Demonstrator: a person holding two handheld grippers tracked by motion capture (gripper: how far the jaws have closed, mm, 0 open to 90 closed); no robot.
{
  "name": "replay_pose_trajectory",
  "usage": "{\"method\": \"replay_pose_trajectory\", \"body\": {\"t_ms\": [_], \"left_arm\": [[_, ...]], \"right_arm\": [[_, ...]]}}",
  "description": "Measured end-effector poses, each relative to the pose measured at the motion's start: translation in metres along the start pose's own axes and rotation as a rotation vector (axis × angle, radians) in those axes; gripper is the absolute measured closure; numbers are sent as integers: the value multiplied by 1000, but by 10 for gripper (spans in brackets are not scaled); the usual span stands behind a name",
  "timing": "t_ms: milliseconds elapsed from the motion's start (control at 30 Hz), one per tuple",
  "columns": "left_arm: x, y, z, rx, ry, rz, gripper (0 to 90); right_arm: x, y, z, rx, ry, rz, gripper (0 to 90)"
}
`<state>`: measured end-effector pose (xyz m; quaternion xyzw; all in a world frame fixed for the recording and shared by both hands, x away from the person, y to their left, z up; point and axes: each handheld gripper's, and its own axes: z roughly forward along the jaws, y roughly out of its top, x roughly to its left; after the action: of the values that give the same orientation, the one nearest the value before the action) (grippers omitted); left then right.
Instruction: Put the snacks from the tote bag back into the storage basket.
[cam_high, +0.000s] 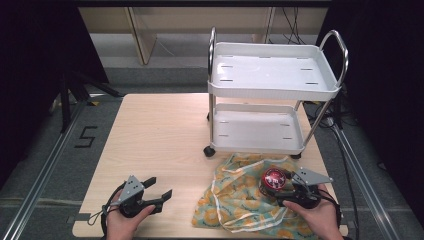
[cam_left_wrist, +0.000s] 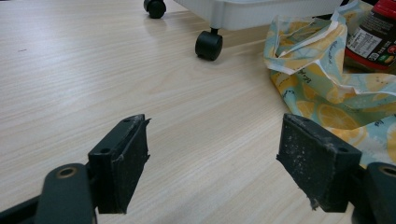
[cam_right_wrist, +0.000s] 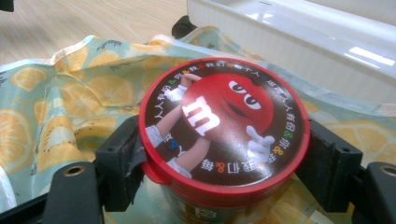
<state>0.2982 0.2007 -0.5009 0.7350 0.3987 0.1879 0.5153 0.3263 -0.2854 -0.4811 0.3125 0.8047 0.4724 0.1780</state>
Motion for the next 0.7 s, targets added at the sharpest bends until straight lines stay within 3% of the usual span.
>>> {"method": "replay_pose_trajectory", "body": {"t_ms": [33,333,400,533,667,700], "left_arm": [[-1,0,0,2,7,-20,236],[-1,0,0,-7,3,-22,235],[-2,0,1,-10,2,-27,235],[-1,0,1,-6,3,-23,235],[-2,0,1,-10,3,-26,235],[-2,0,1,-10,3,-26,235]], "right_arm": [[0,0,0,6,0,5,261],[1,3,-1,-6,-2,1,261],[1,4,-3,12,-3,13,261],[-1,5,-2,-2,-8,-11,262],[1,6,-2,-5,4,4,261],[-1,7,-2,-11,2,-17,262]]}}
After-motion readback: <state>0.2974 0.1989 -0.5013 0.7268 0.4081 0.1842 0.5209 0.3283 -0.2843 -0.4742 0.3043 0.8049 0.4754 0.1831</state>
